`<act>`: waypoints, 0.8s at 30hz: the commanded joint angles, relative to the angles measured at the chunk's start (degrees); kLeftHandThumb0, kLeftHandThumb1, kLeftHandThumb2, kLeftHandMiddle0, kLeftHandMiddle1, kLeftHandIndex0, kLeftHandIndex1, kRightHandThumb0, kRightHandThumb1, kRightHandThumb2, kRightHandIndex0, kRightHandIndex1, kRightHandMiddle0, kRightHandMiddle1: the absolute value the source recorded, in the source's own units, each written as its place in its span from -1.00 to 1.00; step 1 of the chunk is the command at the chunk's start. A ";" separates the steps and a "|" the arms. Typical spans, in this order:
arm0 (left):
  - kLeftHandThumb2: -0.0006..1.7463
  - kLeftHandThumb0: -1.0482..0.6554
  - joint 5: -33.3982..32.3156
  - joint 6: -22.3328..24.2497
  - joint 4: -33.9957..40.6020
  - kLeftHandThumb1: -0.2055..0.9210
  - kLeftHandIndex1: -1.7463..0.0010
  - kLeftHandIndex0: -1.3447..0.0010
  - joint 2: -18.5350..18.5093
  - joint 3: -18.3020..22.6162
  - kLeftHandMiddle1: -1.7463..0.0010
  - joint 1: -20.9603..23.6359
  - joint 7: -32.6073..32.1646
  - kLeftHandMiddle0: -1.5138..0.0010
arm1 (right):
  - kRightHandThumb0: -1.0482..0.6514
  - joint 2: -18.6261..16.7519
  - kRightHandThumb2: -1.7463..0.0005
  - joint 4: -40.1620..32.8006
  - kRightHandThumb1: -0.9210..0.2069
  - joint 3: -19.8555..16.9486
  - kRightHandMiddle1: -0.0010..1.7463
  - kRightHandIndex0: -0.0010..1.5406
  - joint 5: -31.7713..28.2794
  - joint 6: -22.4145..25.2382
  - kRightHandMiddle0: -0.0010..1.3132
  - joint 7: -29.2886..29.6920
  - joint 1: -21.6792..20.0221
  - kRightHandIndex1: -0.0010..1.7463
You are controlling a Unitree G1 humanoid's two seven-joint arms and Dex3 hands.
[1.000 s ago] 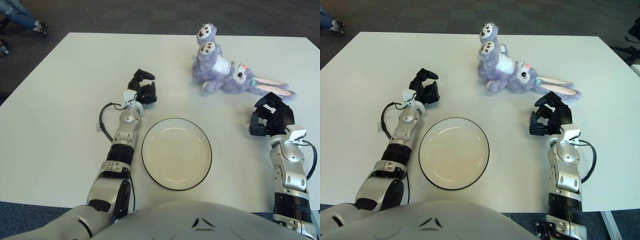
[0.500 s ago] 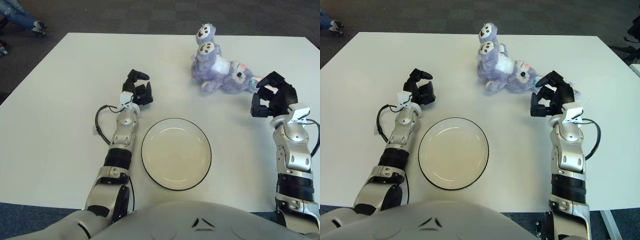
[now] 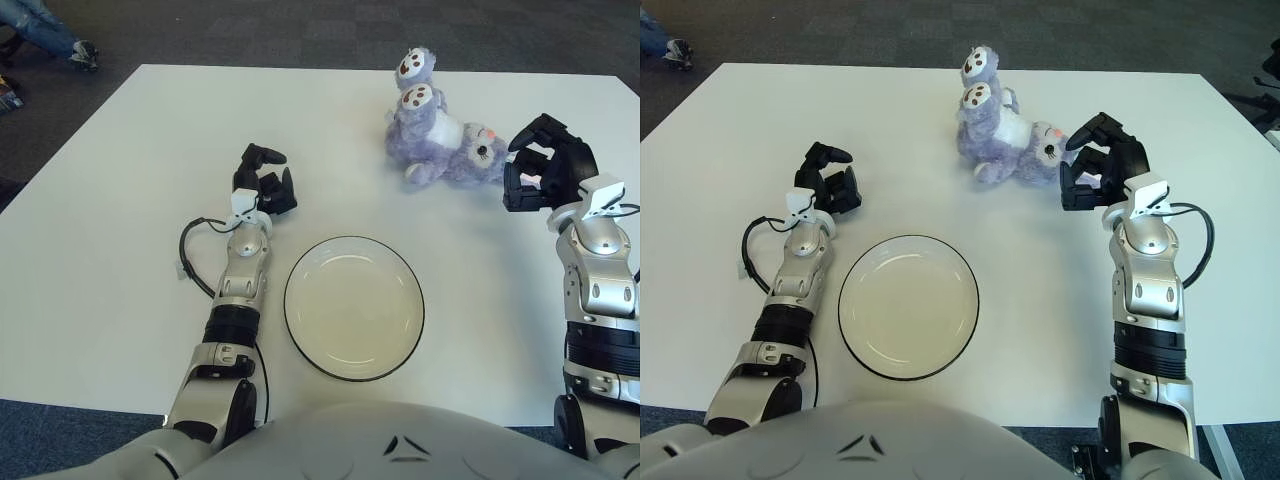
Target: Put the doll into the plate.
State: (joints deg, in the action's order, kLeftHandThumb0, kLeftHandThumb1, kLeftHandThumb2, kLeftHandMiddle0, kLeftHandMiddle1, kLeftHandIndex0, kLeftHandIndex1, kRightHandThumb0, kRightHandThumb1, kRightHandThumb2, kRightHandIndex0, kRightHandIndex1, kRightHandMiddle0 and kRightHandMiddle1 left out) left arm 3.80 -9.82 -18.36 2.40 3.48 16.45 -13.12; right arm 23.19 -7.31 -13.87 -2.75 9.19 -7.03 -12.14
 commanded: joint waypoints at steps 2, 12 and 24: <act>0.48 -0.32 0.85 0.70 0.63 -0.03 -1.00 0.13 -0.05 0.18 -1.00 -1.16 -1.09 -0.52 | 0.22 2.50 -0.67 -0.07 0.28 0.63 1.00 -0.05 1.58 0.86 -0.32 -1.23 -2.47 0.97; 0.53 -0.33 1.23 0.52 1.31 -0.10 -1.00 0.08 0.01 0.55 -1.00 -1.92 -2.27 -0.56 | 0.22 8.91 -0.66 1.41 0.26 5.24 1.00 -0.06 10.34 -1.62 -0.34 -3.28 -7.39 0.97; 0.57 -0.35 1.43 0.44 1.71 -0.14 -1.00 0.05 0.11 0.46 -1.00 -2.31 -2.68 -0.59 | 0.22 11.75 -0.72 5.68 0.35 8.95 0.97 -0.02 17.11 -7.01 -0.26 -3.40 -11.17 1.00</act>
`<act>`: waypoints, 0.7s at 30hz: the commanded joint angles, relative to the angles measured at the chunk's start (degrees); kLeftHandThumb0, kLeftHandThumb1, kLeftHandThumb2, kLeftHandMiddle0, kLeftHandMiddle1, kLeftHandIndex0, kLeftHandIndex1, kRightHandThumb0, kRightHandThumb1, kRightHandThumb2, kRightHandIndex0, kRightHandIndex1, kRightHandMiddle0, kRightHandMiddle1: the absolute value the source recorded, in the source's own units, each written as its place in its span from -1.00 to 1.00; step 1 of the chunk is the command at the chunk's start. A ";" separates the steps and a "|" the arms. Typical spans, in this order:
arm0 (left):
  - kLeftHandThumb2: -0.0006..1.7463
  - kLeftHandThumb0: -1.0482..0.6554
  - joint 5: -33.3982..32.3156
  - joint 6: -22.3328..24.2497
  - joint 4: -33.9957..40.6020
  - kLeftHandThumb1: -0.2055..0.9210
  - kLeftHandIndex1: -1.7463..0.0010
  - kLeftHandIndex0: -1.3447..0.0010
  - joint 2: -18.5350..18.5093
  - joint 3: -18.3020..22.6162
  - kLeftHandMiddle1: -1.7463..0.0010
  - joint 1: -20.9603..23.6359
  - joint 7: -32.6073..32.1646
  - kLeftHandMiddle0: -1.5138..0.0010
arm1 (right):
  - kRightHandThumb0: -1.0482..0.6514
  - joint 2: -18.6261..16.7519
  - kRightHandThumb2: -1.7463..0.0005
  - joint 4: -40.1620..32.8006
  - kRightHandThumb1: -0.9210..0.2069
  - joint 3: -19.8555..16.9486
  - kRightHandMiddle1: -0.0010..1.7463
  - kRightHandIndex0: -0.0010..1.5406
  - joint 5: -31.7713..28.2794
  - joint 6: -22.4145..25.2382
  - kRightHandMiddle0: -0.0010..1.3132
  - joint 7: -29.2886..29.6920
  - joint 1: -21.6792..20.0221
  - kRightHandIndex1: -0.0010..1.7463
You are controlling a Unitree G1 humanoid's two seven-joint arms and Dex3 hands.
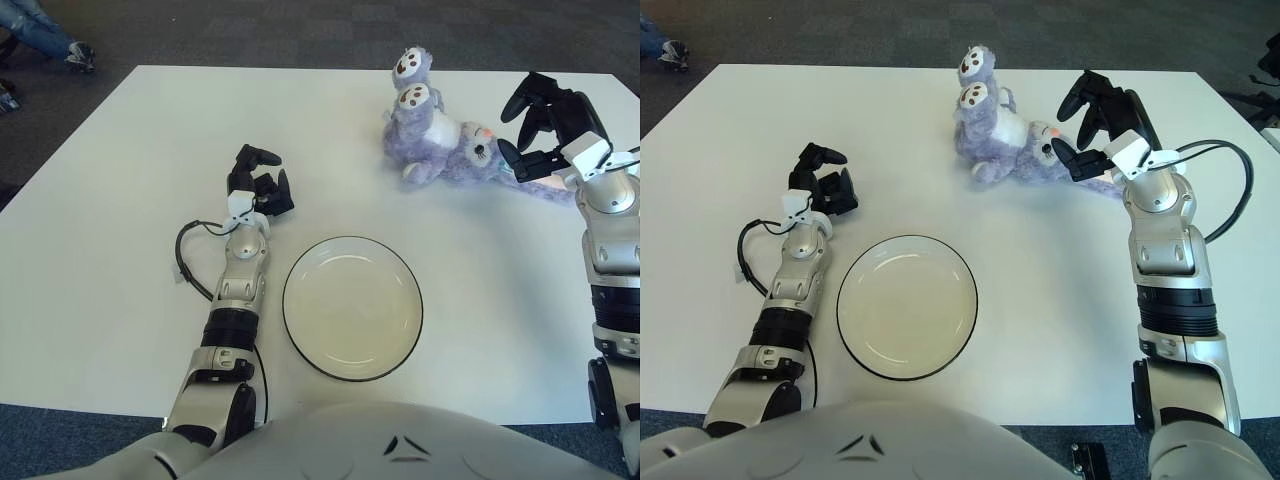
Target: Put the doll into the plate.
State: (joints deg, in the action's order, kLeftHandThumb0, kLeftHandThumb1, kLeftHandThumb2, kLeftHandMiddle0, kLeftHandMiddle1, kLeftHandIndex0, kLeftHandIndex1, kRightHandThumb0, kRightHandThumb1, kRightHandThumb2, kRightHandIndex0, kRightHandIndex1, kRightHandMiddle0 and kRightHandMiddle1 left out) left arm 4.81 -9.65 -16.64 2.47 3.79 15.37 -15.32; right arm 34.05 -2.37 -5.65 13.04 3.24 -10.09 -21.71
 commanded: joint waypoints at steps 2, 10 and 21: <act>0.57 -0.35 0.36 0.29 0.01 -0.14 -1.00 0.05 0.04 0.15 -1.00 -1.25 -0.42 -0.59 | 0.22 1.07 -0.71 0.87 0.34 1.11 0.97 -0.03 1.89 -1.03 -0.27 -0.47 -2.02 1.00; 0.56 -0.35 0.49 -0.11 -0.03 -0.14 -1.00 0.05 0.05 -0.02 -1.00 -1.41 -0.37 -0.59 | 0.22 1.91 -0.56 0.39 0.13 1.78 1.00 -0.12 3.71 -0.20 -0.42 -1.75 -2.78 0.96; 0.57 -0.35 0.02 -0.20 -0.06 -0.14 -1.00 0.05 0.10 -0.06 -1.00 -1.49 0.22 -0.58 | 0.22 3.43 -0.42 0.19 -0.06 3.60 1.00 -0.39 7.40 0.01 -0.37 -3.13 -3.89 1.00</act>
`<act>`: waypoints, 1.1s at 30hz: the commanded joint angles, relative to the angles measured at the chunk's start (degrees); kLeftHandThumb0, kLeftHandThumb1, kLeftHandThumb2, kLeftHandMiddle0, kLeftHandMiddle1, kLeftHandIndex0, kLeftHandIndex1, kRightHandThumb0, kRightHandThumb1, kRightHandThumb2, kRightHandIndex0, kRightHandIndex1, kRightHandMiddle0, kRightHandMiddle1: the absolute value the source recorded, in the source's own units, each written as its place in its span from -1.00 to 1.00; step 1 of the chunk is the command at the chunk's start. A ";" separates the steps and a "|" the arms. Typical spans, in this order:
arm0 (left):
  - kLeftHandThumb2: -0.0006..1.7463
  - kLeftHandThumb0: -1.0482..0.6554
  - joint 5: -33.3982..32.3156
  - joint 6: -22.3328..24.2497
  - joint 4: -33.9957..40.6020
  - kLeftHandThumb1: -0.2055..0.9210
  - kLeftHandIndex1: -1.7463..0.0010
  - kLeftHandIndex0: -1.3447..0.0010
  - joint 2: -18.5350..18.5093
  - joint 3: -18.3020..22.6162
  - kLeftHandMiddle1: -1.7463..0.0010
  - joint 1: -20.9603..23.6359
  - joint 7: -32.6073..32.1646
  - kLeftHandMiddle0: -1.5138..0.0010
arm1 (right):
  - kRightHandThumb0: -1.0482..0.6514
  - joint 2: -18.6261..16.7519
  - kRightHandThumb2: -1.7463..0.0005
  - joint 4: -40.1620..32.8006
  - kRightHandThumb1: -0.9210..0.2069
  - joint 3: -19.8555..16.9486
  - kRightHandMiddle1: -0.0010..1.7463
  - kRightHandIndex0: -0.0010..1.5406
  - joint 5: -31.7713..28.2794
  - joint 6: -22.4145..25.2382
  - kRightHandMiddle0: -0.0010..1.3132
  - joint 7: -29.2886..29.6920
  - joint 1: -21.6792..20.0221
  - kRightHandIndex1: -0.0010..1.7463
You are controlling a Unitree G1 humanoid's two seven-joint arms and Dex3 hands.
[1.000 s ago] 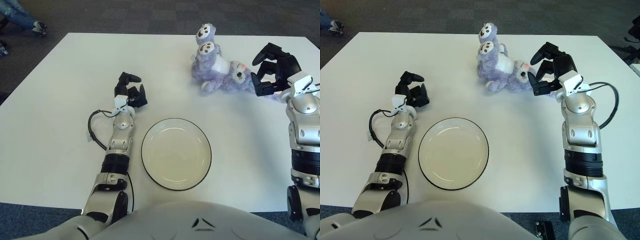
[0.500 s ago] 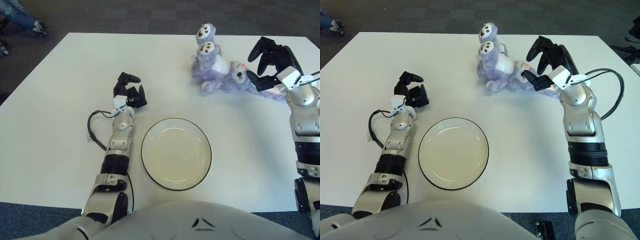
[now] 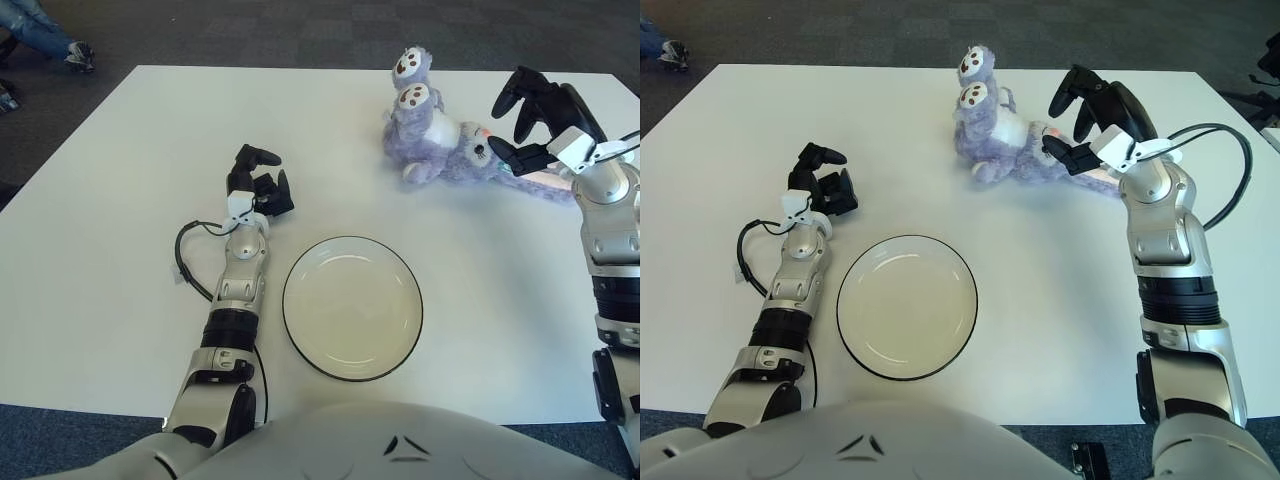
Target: Put the doll into the plate.
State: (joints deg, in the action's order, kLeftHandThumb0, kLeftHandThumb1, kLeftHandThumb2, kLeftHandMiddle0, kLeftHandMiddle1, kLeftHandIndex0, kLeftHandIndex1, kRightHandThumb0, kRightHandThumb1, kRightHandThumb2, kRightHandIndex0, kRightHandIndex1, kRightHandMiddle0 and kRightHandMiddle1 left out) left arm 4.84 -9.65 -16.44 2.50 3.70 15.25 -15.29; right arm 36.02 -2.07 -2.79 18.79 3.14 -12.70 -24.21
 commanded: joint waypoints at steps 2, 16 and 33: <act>0.56 -0.34 0.04 -0.33 -0.30 -0.14 -1.00 0.05 0.00 0.00 -1.00 -1.38 0.25 -0.59 | 0.22 2.01 -0.40 1.12 -0.08 2.08 1.00 -0.42 3.70 -0.26 -0.37 -0.47 -2.32 1.00; 0.53 -0.34 -0.26 -0.06 0.01 -0.10 -1.00 0.08 -0.08 -0.07 -1.00 -1.51 0.90 -0.56 | 0.04 4.02 -0.30 6.42 -0.11 5.20 0.66 0.09 6.54 -5.79 -0.88 -1.83 -4.61 1.00; 0.50 -0.32 -1.46 0.43 0.99 -0.06 -1.00 0.11 0.10 -0.04 -1.00 -2.13 2.91 -0.53 | -0.94 8.50 0.48 21.73 -0.82 10.79 -0.38 -0.98 8.87 -15.31 -1.00 -8.77 -13.11 -0.42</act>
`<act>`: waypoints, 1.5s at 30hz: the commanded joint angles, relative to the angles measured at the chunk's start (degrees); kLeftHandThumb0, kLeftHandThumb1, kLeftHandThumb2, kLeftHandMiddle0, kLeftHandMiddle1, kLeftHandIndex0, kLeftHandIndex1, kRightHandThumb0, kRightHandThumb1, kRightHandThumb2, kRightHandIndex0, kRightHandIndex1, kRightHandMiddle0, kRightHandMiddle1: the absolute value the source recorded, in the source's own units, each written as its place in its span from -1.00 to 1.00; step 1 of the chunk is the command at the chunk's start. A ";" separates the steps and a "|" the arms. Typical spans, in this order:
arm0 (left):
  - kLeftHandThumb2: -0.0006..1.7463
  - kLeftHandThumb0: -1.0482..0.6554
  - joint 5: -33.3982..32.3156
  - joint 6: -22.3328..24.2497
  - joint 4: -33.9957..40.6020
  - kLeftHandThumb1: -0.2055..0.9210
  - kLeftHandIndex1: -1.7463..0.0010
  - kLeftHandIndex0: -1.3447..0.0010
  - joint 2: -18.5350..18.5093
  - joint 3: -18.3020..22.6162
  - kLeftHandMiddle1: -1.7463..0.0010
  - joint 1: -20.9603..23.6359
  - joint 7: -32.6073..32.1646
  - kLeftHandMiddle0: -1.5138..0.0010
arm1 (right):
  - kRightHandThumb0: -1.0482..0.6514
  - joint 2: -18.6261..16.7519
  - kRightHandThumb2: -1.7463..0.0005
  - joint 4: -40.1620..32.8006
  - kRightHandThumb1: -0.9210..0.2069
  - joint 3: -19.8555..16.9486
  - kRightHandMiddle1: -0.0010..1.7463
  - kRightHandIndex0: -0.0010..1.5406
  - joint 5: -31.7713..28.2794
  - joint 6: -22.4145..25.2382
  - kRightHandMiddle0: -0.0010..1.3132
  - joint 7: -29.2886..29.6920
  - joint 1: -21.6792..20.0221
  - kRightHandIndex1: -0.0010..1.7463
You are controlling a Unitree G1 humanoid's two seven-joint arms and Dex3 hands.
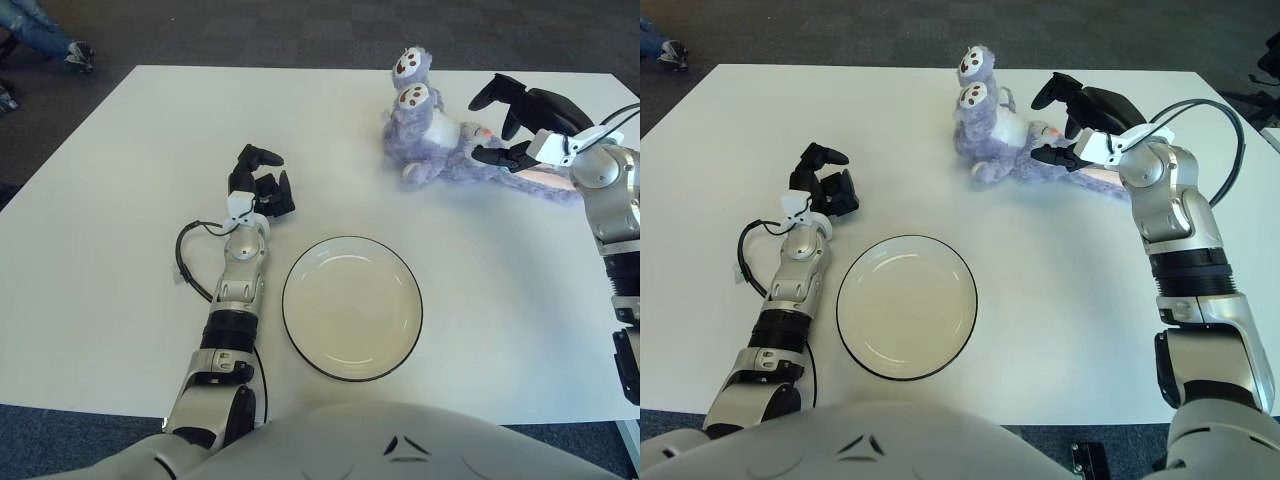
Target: Put the doll into the plate.
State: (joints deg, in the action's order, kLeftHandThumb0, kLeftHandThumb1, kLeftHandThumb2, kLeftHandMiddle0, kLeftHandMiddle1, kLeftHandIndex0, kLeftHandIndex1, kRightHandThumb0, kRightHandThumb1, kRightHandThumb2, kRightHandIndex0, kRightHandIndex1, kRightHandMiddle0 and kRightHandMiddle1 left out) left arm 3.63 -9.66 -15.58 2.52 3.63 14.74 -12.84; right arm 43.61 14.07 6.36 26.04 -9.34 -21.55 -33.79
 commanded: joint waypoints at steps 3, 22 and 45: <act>0.50 -0.32 -0.34 0.49 0.21 -0.05 -1.00 0.11 0.05 0.00 -1.00 -1.66 0.55 -0.53 | -0.98 0.91 0.54 10.10 -0.87 2.90 -0.52 -0.99 2.87 -5.59 -1.00 1.39 -5.72 -0.61; 0.48 -0.32 -0.05 0.41 0.38 -0.04 -1.00 0.12 -0.09 -0.29 -1.00 -1.81 0.43 -0.53 | -1.00 1.74 0.63 13.96 -0.83 4.62 -0.86 -1.00 6.54 -6.90 -1.00 2.40 -8.65 -1.00; 0.48 -0.32 -0.01 -0.21 -0.05 -0.03 -1.00 0.12 -0.46 -0.47 -1.00 -1.84 1.10 -0.55 | -1.00 2.07 0.63 12.10 -0.85 4.97 -0.77 -1.00 7.38 -4.29 -1.00 -1.06 -8.84 -1.00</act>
State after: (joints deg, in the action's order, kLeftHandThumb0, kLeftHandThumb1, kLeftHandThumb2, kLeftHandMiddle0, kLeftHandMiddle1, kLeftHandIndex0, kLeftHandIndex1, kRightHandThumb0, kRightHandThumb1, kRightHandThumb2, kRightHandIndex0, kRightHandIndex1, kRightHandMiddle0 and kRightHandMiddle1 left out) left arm 3.36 -9.60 -14.74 2.36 3.17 14.22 -12.07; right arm 44.58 27.36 10.89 33.03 -13.99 -21.74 -41.91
